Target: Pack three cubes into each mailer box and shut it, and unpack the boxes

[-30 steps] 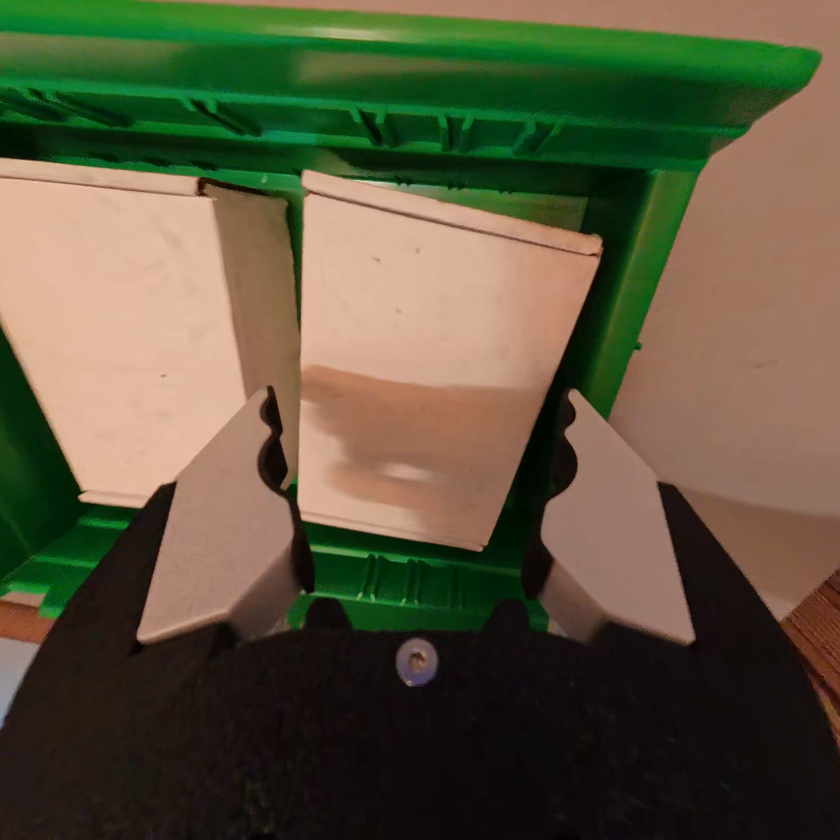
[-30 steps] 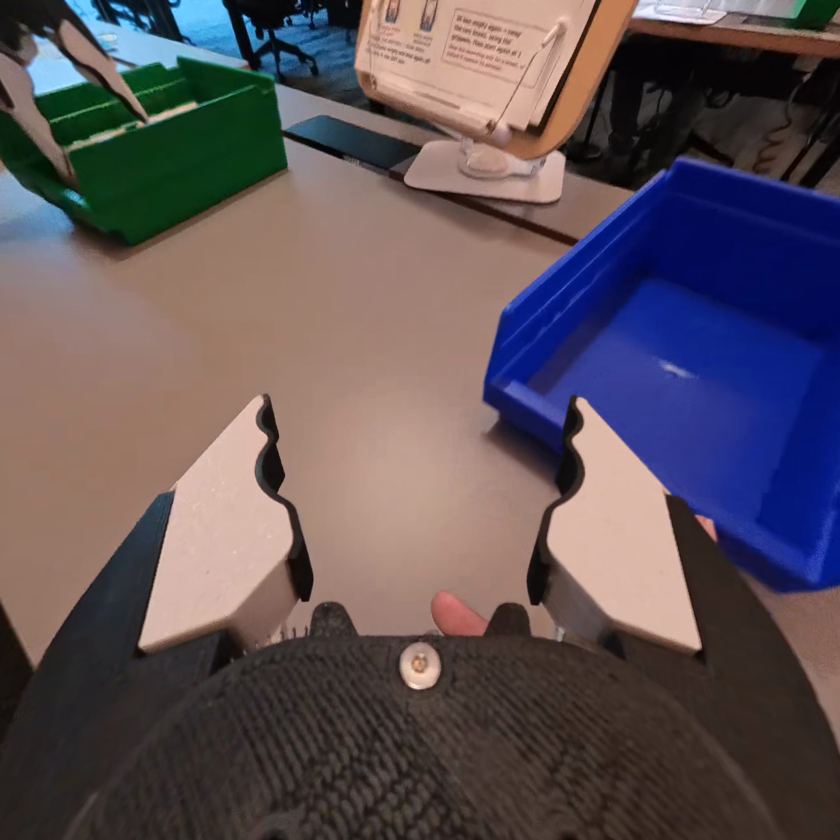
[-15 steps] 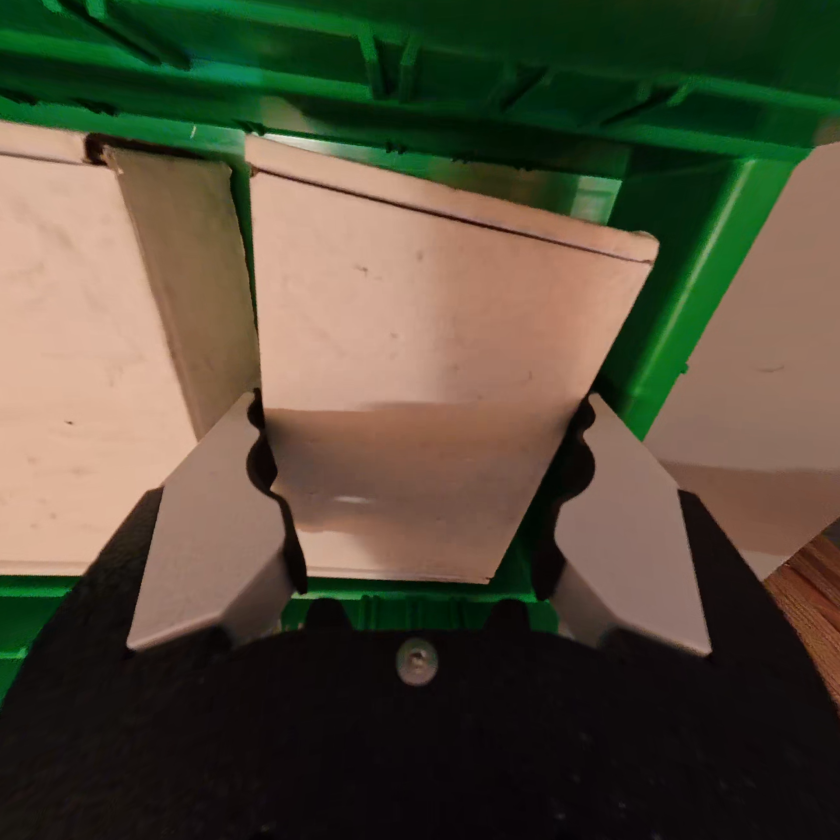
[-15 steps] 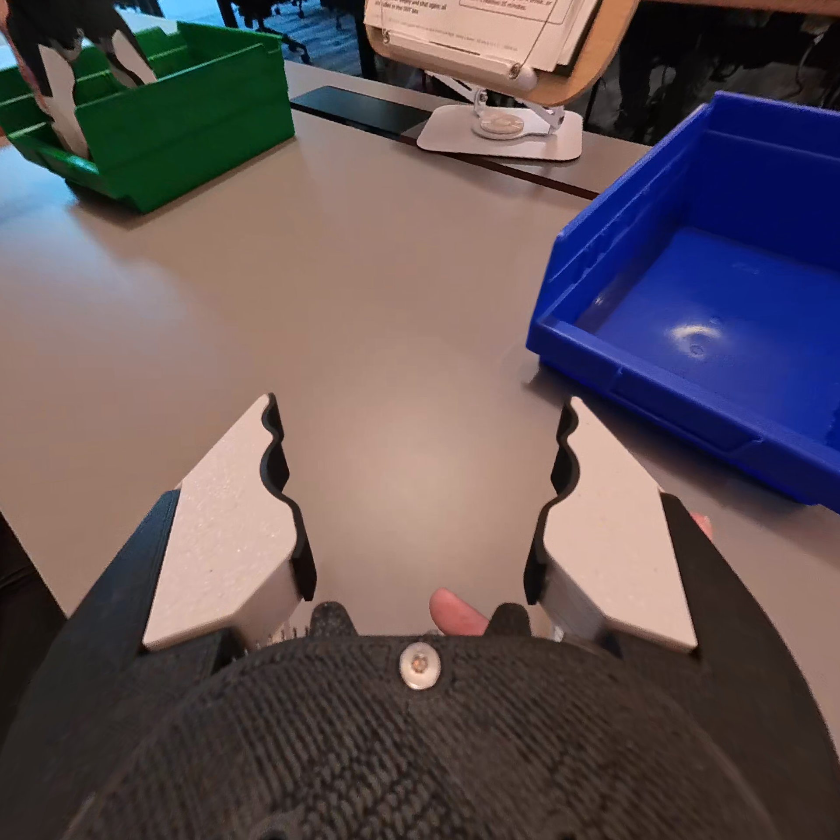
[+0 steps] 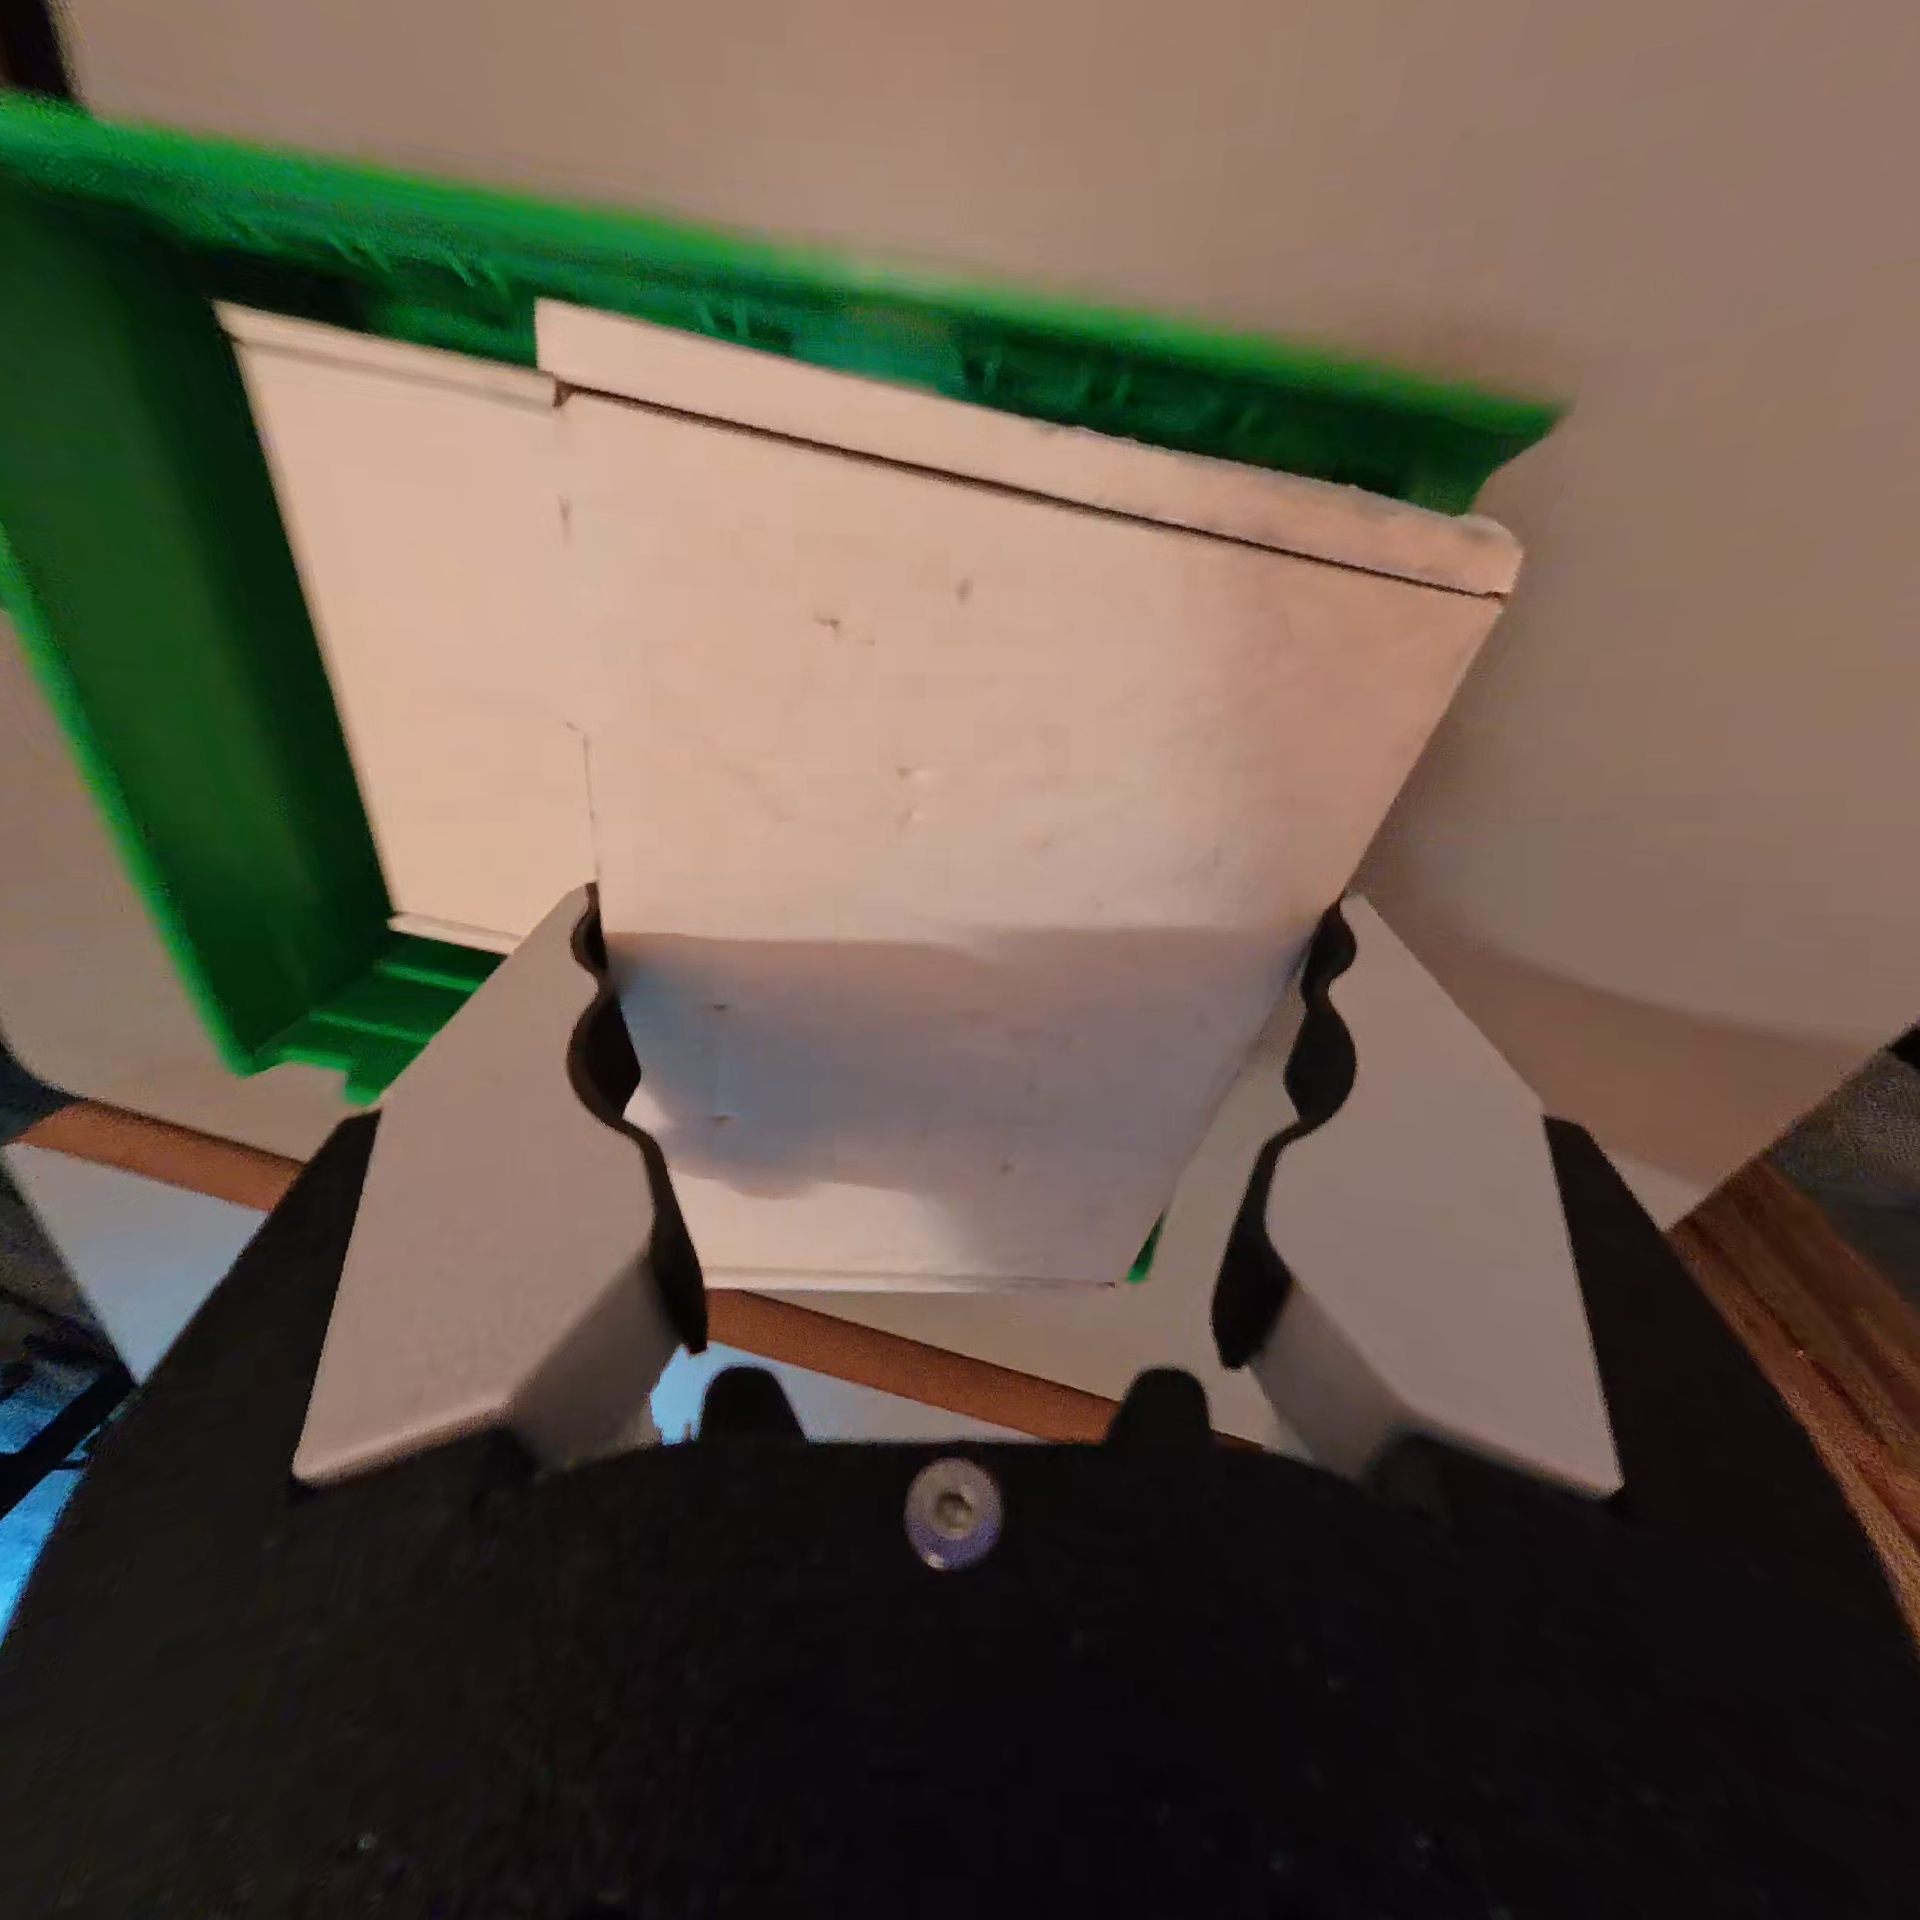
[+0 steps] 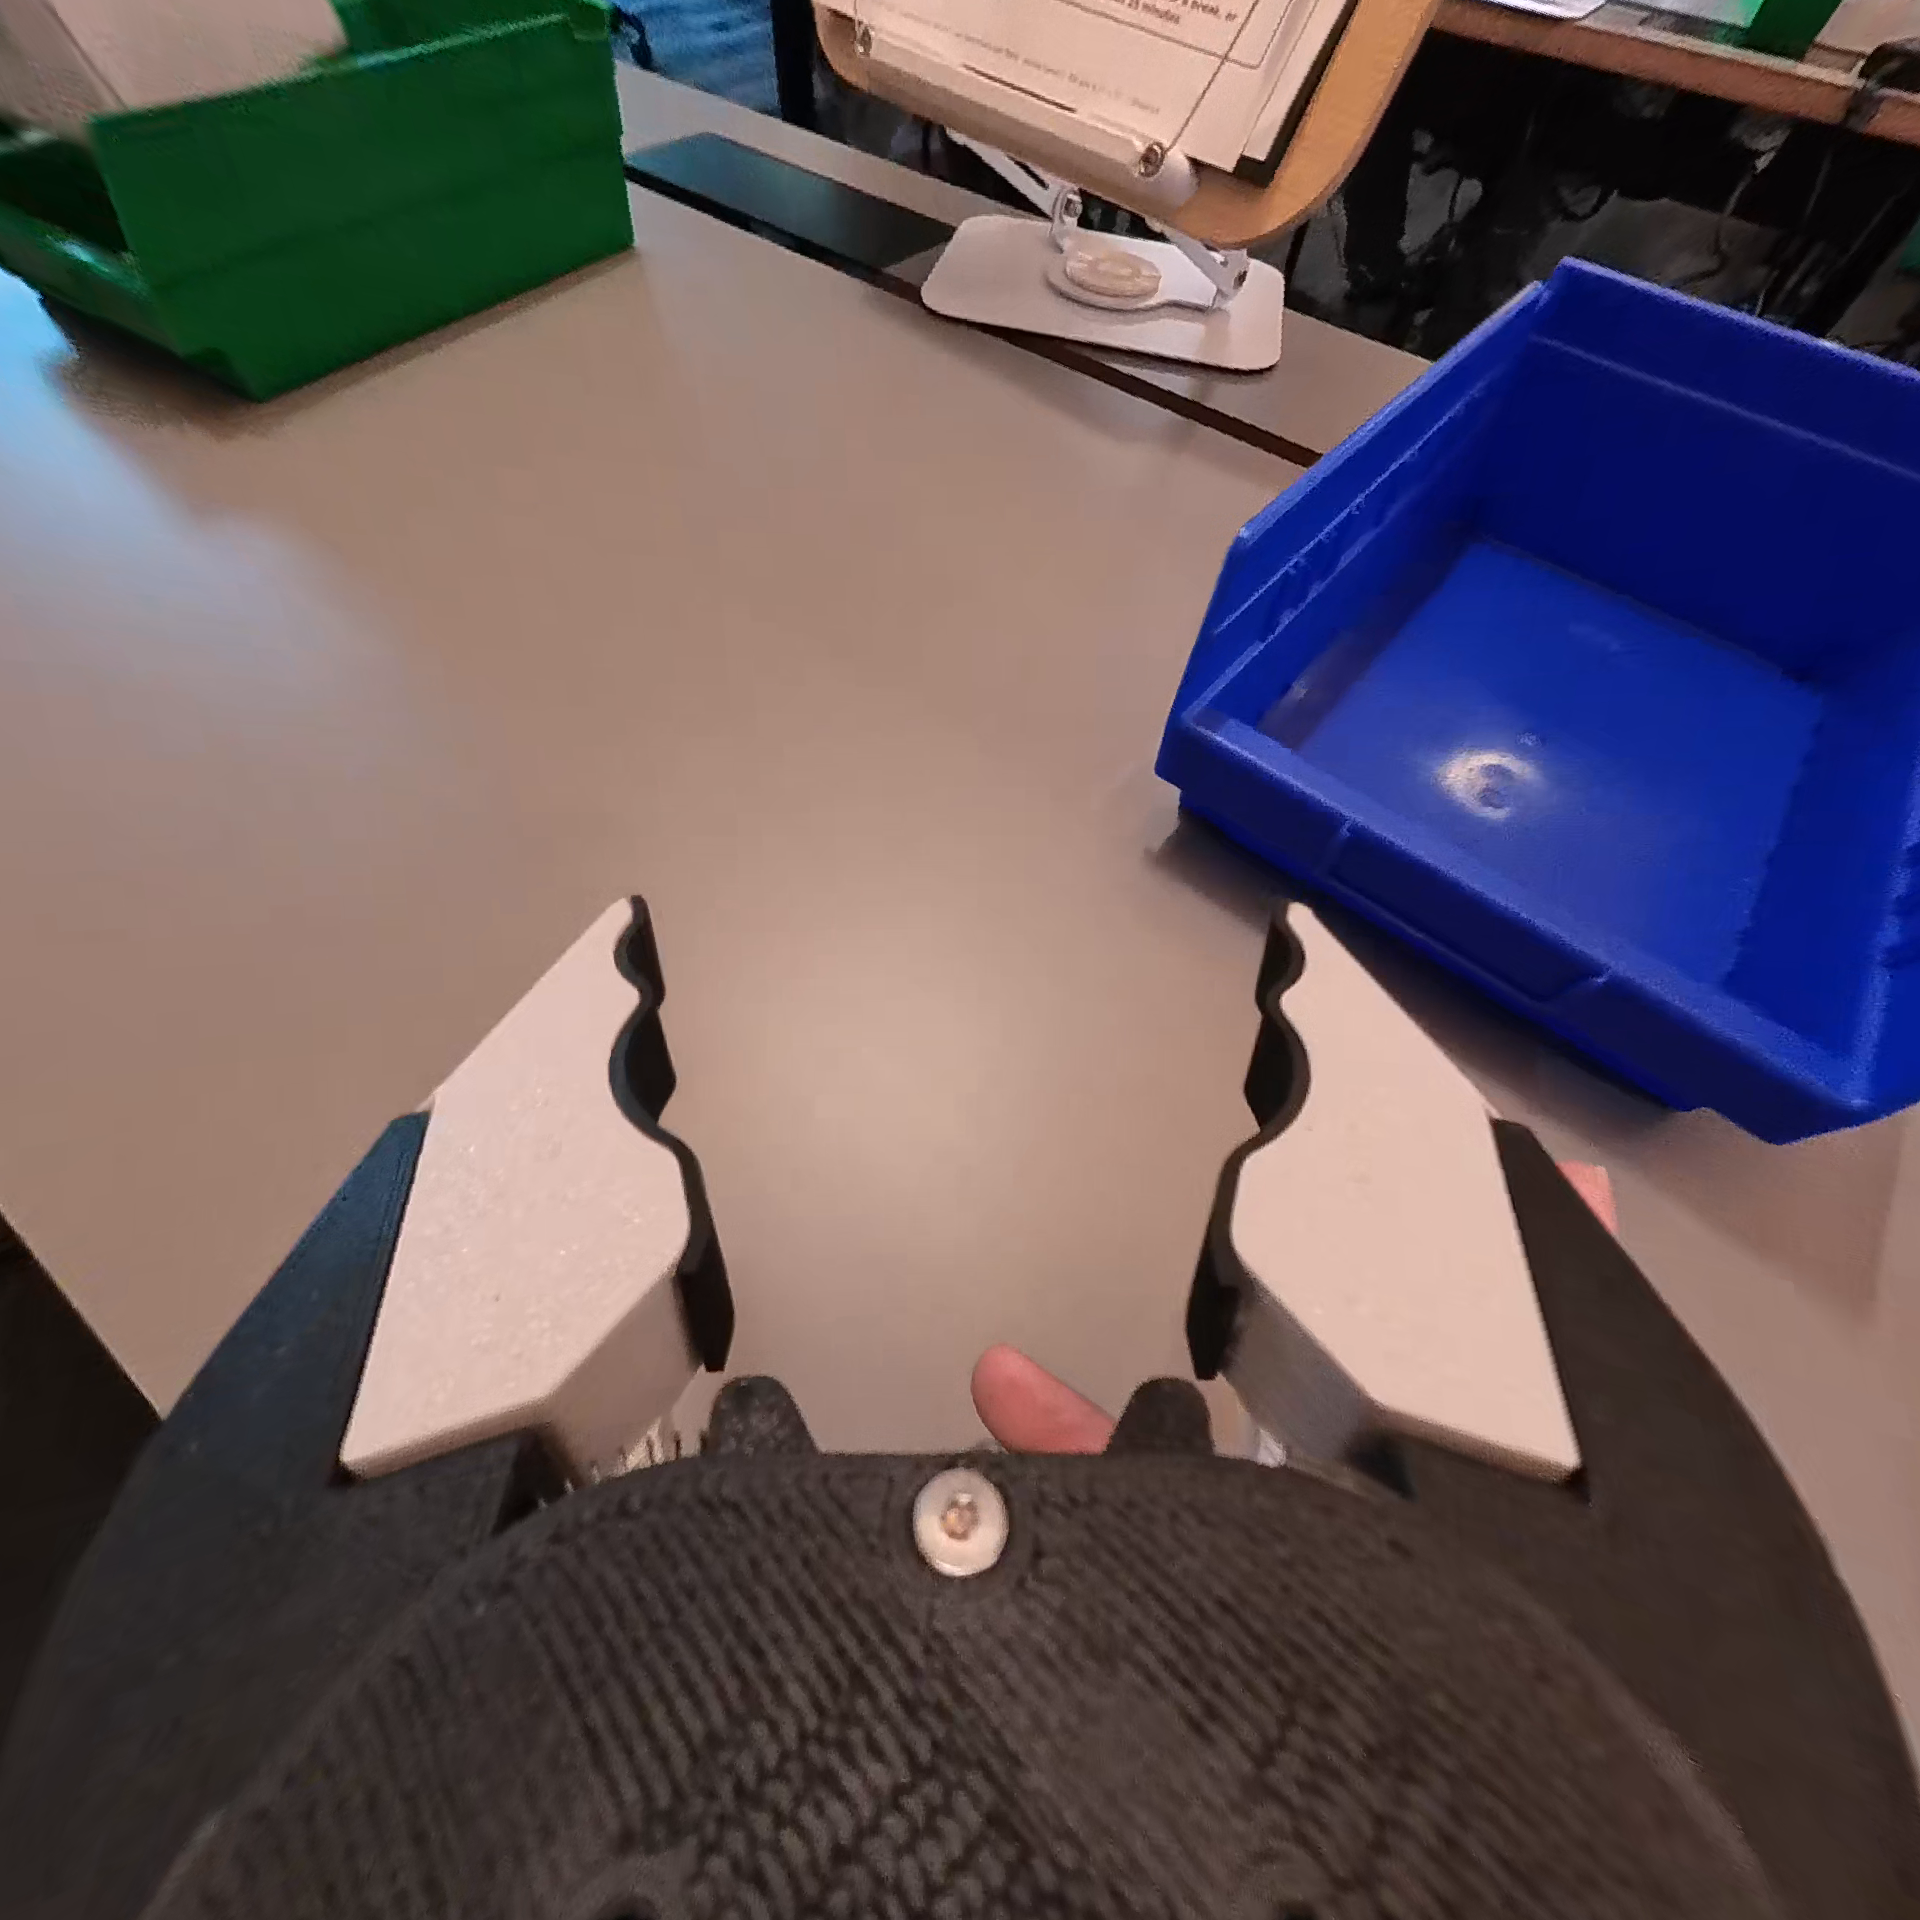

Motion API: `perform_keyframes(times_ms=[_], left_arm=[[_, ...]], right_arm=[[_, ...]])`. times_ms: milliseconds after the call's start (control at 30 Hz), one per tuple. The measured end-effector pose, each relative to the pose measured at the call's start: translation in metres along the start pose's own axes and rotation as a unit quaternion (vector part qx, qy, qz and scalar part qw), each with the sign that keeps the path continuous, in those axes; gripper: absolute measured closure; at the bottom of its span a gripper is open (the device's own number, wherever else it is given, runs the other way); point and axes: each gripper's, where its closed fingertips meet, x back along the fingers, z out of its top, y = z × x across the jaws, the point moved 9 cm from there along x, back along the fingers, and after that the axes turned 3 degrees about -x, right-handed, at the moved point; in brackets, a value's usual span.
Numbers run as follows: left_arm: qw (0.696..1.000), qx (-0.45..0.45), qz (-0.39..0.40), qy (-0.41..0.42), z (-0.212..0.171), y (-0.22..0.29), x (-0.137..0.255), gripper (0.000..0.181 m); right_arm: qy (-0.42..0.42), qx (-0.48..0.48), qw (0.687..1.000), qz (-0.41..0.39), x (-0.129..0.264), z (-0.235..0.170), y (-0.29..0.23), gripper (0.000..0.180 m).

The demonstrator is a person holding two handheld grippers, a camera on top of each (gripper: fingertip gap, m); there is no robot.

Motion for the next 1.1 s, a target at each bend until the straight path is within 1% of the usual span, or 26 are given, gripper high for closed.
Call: perform_keyframes(times_ms=[67, 133, 167, 233, 333, 467, 500, 533, 567, 600, 667, 733, 767, 867, 1000, 1100], left_arm=[[1.0, 0.007, 0.012, 0.022, 0.022, 0.008, 0.036, 0.053], [0.999, 0.015, 0.015, 0.033, 0.057, 0.025, 0.063, 0.053], [0.999, 0.002, 0.022, 0.035, 0.077, 0.036, 0.071, 0.053], [0.999, -0.032, 0.028, 0.026, 0.12, 0.064, 0.074, 0.053], [0.998, -0.056, -0.001, 0.019, 0.183, 0.109, 0.052, 0.053], [0.996, -0.082, -0.025, -0.004, 0.252, 0.151, -0.002, 0.055], [0.996, -0.084, -0.026, -0.003, 0.267, 0.157, -0.015, 0.061], [0.996, -0.083, -0.026, 0.004, 0.282, 0.162, -0.024, 0.071], [0.996, -0.081, -0.027, 0.01, 0.295, 0.165, -0.029, 0.098], [0.995, -0.085, -0.04, 0.022, 0.306, 0.169, -0.032, 0.104], [0.993, -0.091, -0.067, 0.046, 0.322, 0.173, -0.035, 0.104], [0.991, -0.087, -0.063, 0.073, 0.331, 0.171, -0.039, 0.108], [0.991, -0.08, -0.072, 0.082, 0.332, 0.171, -0.041, 0.114], [0.988, -0.074, -0.075, 0.112, 0.327, 0.171, -0.042, 0.113], [0.984, -0.07, -0.07, 0.151, 0.317, 0.171, -0.035, 0.135], [0.961, -0.064, -0.059, 0.262, 0.313, 0.167, -0.014, 0.151]], right_arm=[[0.002, 0.014, 1.0, -0.008, 0.002, 0.002, -0.001, 0.066], [0.018, 0.011, 1.0, -0.012, 0.002, 0.007, -0.002, 0.068], [0.025, 0.006, 1.0, -0.011, 0.0, 0.01, -0.003, 0.068], [0.033, -0.004, 0.999, -0.007, -0.007, 0.012, -0.006, 0.072], [0.026, 0.002, 1.0, 0.013, -0.017, 0.012, -0.015, 0.073], [0.018, 0.037, 0.999, 0.022, -0.023, 0.014, -0.03, 0.073], [0.019, 0.04, 0.998, 0.033, -0.024, 0.016, -0.035, 0.075], [0.022, 0.047, 0.998, 0.046, -0.023, 0.018, -0.04, 0.077], [0.027, 0.057, 0.997, 0.054, -0.022, 0.02, -0.045, 0.079], [0.031, 0.068, 0.996, 0.057, -0.021, 0.021, -0.048, 0.08], [0.04, 0.087, 0.994, 0.059, -0.022, 0.019, -0.051, 0.084], [0.028, 0.094, 0.993, 0.064, -0.027, 0.013, -0.051, 0.086], [0.012, 0.097, 0.993, 0.061, -0.03, 0.01, -0.05, 0.087], [-0.005, 0.118, 0.991, 0.056, -0.035, 0.007, -0.051, 0.085], [-0.01, 0.133, 0.988, 0.073, -0.042, 0.006, -0.055, 0.086], [0.005, 0.161, 0.985, 0.062, -0.045, 0.008, -0.058, 0.086]])
